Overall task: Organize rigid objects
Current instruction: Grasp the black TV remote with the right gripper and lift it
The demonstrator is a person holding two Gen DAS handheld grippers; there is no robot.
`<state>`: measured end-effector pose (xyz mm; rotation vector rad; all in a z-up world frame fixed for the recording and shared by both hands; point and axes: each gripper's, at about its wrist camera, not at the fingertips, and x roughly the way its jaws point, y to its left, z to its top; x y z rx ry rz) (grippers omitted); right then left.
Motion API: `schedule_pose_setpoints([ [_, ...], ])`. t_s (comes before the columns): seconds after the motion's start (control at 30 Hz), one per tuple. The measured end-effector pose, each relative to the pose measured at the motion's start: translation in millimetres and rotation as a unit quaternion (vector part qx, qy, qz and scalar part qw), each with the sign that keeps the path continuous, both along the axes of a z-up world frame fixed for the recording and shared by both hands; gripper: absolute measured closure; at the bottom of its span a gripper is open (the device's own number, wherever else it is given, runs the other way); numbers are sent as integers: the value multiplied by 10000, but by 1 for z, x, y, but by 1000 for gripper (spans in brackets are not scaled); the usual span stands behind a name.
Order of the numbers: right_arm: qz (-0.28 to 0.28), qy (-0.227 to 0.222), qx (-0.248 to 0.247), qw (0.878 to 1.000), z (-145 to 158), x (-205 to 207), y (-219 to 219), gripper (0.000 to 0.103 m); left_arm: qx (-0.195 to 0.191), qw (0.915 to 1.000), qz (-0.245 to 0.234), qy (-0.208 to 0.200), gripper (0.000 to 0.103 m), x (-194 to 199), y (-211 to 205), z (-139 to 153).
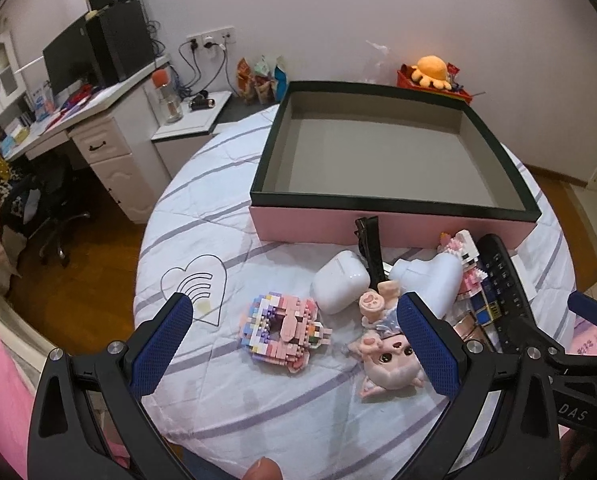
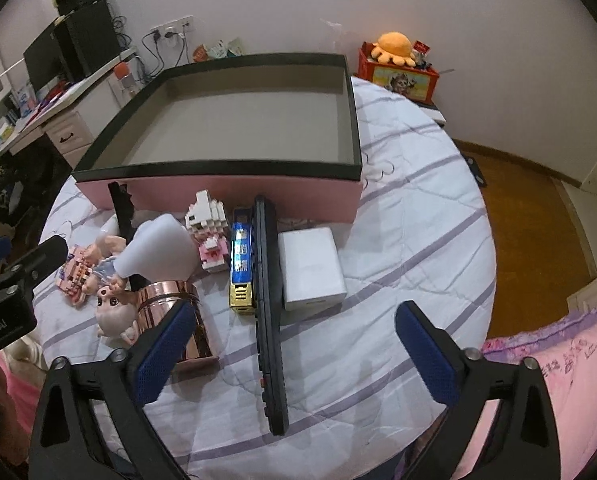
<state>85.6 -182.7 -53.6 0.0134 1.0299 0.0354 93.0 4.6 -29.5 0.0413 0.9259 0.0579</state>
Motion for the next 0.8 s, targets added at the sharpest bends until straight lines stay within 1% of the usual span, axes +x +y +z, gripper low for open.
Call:
schedule_pose_setpoints([
  [0.07, -42, 51, -30, 10000, -3, 0, -1, 5, -11, 10000, -69, 44, 0, 2, -1, -4],
  [0.1, -37, 72, -43, 10000, -4, 1, -2, 7, -18, 9999, -85, 50, 0, 2, -2, -6],
  [0.13, -20, 118, -34, 9999, -6, 2, -2, 14, -27, 9999, -98, 57, 0, 2, -2, -7],
  [0.17, -11, 165, -7, 9999, -8, 4, -4, 23, -43, 9999, -116, 71, 0, 3, -3, -9],
  [0.23, -3, 261, 44, 9997, -12, 7, -5, 35, -49, 9999, -126, 86, 0, 3, -3, -11],
  [0.33, 74, 389, 50, 9992, -18, 10, -5, 37, -49, 9999, -112, 108, 0, 4, -3, -13],
  [0.4, 143, 443, 58, 9989, -21, 11, -2, 40, -51, 9999, -103, 121, 0, 4, -3, -15],
  [0.53, 264, 559, 177, 9979, -27, 10, 1, 59, -11, 9998, -140, 149, 0, 4, -6, -17],
  [0.57, 276, 587, 188, 9977, -29, 10, 2, 62, -10, 9998, -151, 149, 0, 3, -6, -17],
  [0.67, 294, 604, 195, 9976, -32, 11, 3, 65, 1, 9997, -181, 147, 0, 2, -9, -17],
  [0.7, 295, 592, 204, 9976, -32, 11, 4, 68, 4, 9997, -188, 149, 0, 2, -9, -17],
  [0.73, 297, 578, 230, 9976, -32, 11, 4, 76, 6, 9997, -190, 151, 0, 2, -10, -17],
  [0.77, 315, 577, 291, 9974, -32, 11, 3, 80, 3, 9997, -192, 153, 0, 1, -11, -17],
  [0.8, 334, 574, 316, 9973, -32, 11, 2, 81, 4, 9997, -196, 154, 0, 1, -11, -17],
])
